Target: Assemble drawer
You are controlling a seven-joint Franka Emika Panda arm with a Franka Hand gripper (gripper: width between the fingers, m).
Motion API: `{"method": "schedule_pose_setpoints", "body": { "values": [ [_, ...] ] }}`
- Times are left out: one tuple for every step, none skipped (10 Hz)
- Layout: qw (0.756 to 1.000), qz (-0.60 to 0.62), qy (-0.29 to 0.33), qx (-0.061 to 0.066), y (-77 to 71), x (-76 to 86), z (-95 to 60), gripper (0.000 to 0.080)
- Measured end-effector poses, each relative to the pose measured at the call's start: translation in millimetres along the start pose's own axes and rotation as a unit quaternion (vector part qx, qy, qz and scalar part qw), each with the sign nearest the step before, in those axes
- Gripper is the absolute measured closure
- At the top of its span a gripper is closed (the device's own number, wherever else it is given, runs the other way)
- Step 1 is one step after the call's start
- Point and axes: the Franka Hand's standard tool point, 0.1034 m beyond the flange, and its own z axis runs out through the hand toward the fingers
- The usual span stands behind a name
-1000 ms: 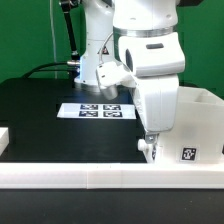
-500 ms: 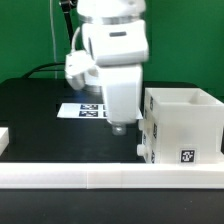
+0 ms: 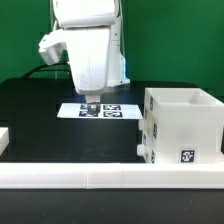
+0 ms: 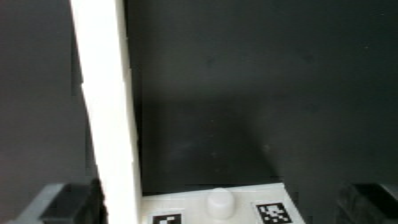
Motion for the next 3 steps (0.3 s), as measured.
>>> {"method": "schedule_pose_setpoints", "body": {
  "values": [
    [1.0,0.0,0.0,0.001,-0.1,0.0,0.9,0.015],
    [1.0,0.0,0.0,0.001,-0.2,-0.1,1.0,0.015],
    [1.0,0.0,0.0,0.001,-0.3,0.0,1.4,0.015]
  ]
}}
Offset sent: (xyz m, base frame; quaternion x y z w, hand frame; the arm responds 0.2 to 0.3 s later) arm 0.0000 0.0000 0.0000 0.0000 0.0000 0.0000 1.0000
